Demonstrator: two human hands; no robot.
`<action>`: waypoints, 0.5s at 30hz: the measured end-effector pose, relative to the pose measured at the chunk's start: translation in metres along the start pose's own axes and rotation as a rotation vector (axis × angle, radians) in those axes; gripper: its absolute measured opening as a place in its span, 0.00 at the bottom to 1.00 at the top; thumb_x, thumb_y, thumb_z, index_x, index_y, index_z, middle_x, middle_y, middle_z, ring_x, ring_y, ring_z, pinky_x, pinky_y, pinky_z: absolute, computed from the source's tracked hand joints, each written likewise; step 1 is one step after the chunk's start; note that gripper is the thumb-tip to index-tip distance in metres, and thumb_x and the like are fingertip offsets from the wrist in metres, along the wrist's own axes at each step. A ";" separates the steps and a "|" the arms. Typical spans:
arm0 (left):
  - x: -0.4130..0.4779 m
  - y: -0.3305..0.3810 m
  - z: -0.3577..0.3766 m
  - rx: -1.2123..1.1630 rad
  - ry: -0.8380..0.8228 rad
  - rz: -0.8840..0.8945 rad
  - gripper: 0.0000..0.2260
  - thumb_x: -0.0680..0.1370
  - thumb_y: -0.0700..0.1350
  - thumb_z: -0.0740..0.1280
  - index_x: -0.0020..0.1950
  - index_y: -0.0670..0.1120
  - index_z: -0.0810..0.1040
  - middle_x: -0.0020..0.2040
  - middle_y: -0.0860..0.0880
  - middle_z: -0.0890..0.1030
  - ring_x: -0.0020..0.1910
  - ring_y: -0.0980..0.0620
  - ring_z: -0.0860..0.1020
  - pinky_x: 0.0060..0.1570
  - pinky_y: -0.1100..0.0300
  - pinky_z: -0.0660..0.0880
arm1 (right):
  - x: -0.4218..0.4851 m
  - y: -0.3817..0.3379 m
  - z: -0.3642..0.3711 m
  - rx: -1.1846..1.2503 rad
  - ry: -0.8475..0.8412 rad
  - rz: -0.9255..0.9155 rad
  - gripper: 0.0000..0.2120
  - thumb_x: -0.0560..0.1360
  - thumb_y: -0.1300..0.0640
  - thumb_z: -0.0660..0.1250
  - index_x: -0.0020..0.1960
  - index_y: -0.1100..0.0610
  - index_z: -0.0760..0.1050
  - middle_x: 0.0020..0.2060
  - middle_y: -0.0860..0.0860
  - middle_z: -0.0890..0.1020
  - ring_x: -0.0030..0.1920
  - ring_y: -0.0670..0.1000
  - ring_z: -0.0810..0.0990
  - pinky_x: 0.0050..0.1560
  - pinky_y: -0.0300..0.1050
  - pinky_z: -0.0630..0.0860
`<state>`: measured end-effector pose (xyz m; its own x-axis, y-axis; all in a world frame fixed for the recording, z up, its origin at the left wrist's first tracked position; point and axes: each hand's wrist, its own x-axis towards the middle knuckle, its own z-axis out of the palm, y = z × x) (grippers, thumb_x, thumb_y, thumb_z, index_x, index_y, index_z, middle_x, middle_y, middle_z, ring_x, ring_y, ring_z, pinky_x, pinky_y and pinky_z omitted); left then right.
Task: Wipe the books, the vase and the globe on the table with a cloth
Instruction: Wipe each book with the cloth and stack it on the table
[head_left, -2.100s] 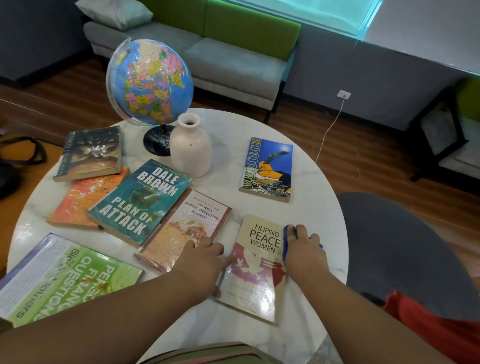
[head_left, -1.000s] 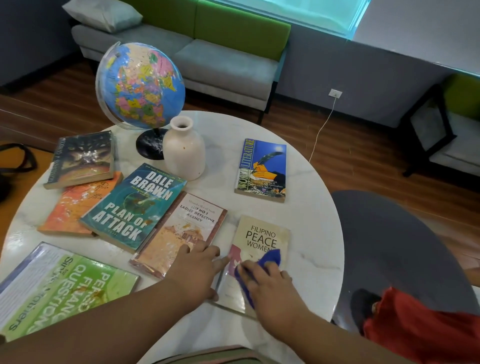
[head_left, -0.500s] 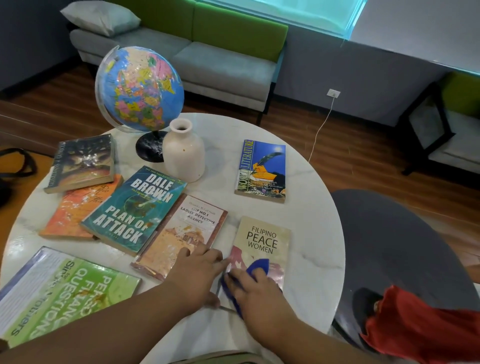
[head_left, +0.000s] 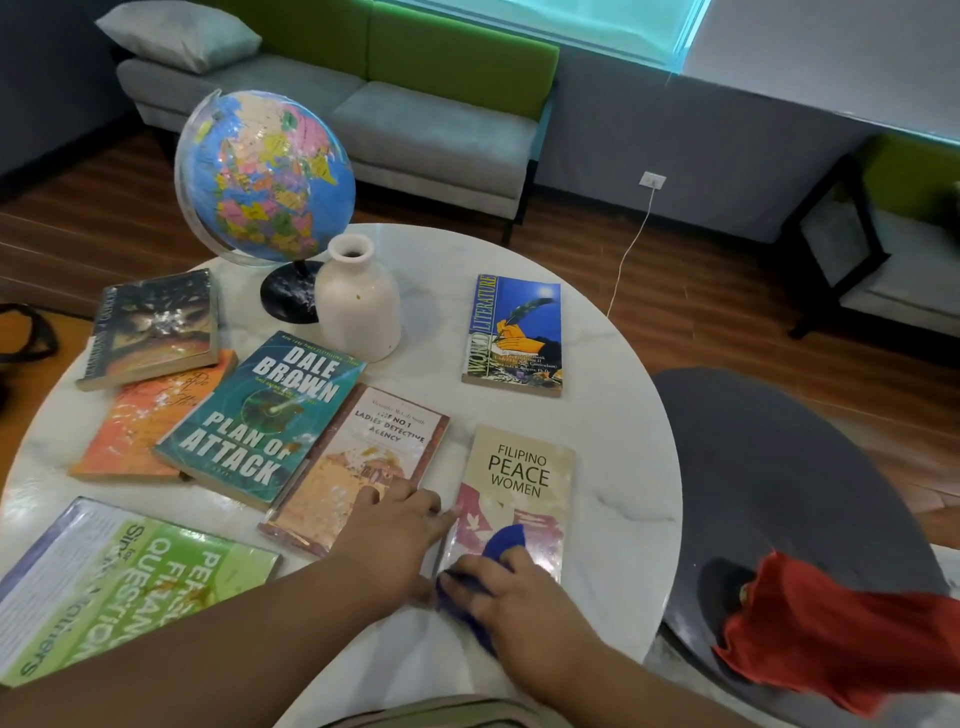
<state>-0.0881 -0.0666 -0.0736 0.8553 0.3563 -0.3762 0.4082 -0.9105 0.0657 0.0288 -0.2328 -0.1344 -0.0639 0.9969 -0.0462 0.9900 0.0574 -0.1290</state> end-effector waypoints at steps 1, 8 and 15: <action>0.000 0.001 -0.001 0.005 -0.005 -0.001 0.38 0.72 0.63 0.67 0.77 0.56 0.56 0.72 0.54 0.63 0.72 0.48 0.57 0.64 0.47 0.59 | -0.004 0.009 -0.004 -0.006 0.002 0.001 0.22 0.73 0.49 0.63 0.67 0.44 0.70 0.63 0.43 0.73 0.43 0.51 0.73 0.44 0.41 0.77; 0.000 0.002 0.001 -0.013 -0.005 -0.002 0.38 0.71 0.62 0.69 0.77 0.56 0.57 0.70 0.53 0.65 0.70 0.48 0.59 0.64 0.47 0.59 | -0.015 0.051 -0.014 -0.026 0.080 0.342 0.32 0.62 0.52 0.79 0.65 0.46 0.75 0.60 0.46 0.78 0.43 0.51 0.74 0.41 0.42 0.80; 0.001 0.004 0.001 -0.001 -0.024 -0.015 0.38 0.72 0.62 0.69 0.77 0.55 0.56 0.70 0.52 0.65 0.70 0.48 0.59 0.65 0.48 0.60 | -0.038 0.040 -0.008 -0.044 -0.031 0.078 0.28 0.70 0.48 0.69 0.68 0.40 0.67 0.63 0.43 0.72 0.47 0.50 0.75 0.46 0.41 0.78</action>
<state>-0.0862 -0.0700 -0.0742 0.8413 0.3645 -0.3993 0.4212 -0.9049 0.0613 0.0716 -0.2677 -0.1301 0.0104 0.9963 -0.0855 0.9966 -0.0173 -0.0805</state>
